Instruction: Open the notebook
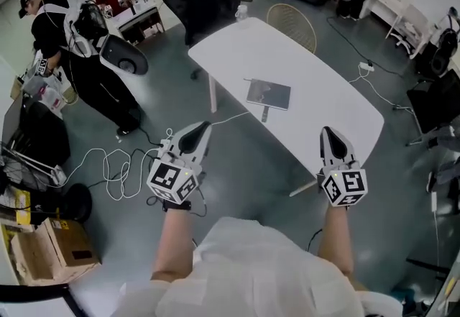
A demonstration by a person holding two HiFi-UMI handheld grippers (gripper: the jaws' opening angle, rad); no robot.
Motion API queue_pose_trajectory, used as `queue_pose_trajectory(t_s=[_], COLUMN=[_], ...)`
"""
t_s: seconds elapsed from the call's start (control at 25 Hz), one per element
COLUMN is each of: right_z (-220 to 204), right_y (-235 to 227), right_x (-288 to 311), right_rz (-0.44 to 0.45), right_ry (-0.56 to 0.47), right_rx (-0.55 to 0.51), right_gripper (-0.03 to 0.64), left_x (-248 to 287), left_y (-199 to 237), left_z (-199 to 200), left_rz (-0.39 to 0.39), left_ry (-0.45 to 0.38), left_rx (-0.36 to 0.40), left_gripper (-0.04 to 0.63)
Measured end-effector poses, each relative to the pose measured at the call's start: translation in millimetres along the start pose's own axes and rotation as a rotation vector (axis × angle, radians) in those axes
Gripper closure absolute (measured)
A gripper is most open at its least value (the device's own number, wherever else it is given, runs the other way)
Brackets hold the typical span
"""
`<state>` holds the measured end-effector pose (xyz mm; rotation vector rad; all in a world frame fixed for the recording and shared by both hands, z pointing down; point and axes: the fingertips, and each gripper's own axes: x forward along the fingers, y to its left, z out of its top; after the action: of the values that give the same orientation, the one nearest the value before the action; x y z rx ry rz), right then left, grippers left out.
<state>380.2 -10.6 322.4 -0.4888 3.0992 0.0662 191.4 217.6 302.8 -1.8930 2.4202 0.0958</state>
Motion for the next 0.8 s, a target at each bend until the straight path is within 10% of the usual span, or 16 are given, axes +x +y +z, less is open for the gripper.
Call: queue_pose_trajectory(t_s=[0.8], right_z=[-12.5], right_y=[18.5], right_x=[214.7], right_rz=[-0.08], right_ry=[0.033], right_rx=[-0.016], right_gripper=[0.612], left_x=[94.4], left_y=[226.6], left_z=[-20.4], left_rz=[-0.021], left_ry=[0.006], left_rx=[-0.035], left_gripper=[0.578])
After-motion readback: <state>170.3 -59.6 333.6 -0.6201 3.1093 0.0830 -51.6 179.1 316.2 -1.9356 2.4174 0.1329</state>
